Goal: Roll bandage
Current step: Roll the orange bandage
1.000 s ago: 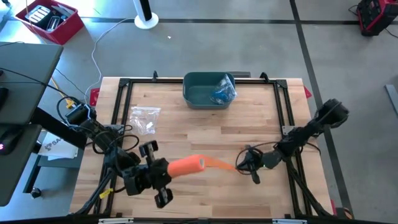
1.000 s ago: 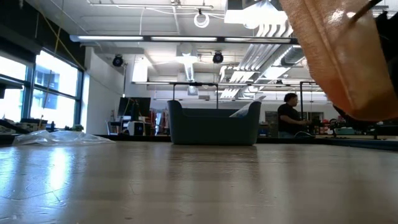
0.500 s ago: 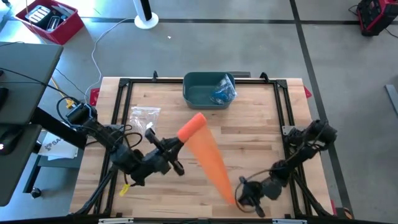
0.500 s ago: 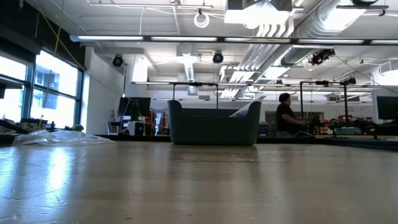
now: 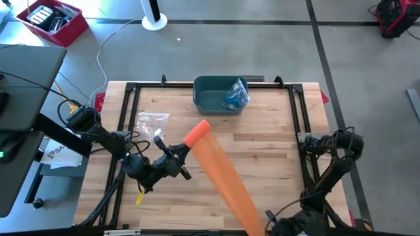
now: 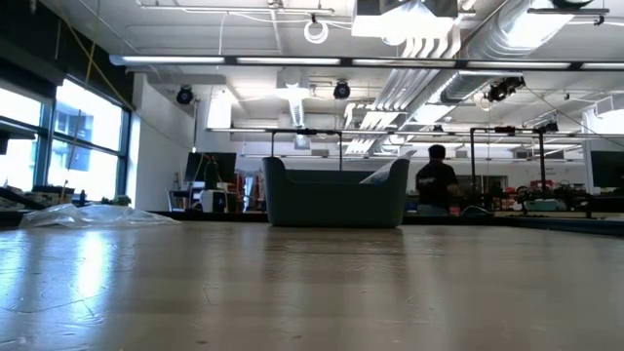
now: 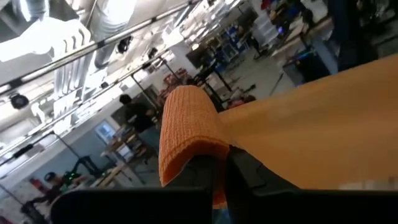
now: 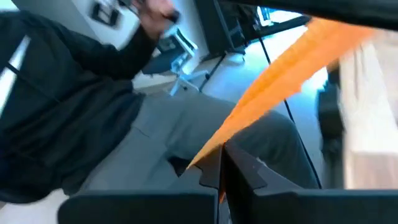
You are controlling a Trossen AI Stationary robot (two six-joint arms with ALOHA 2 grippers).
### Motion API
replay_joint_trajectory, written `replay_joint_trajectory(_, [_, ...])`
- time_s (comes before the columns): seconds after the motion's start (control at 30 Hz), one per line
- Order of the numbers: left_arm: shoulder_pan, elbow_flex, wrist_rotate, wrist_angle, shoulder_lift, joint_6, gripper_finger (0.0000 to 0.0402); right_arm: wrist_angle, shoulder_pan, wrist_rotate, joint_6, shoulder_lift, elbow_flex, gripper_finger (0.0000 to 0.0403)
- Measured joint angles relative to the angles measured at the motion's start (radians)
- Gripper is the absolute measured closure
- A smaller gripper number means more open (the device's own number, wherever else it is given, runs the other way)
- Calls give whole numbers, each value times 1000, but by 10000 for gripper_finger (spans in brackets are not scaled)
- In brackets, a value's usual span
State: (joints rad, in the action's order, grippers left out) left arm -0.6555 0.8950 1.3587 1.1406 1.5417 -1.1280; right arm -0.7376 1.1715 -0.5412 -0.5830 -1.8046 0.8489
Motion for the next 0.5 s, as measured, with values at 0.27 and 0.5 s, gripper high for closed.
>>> replay_joint_trajectory(0.27, [38,-142,83,-41,-2,146,396,186,98,-140,29,47,153,403])
replay_joint_trajectory(0.5, [52,-260,52,-45,-3,357,396,435,145,-254,176,104,319,403])
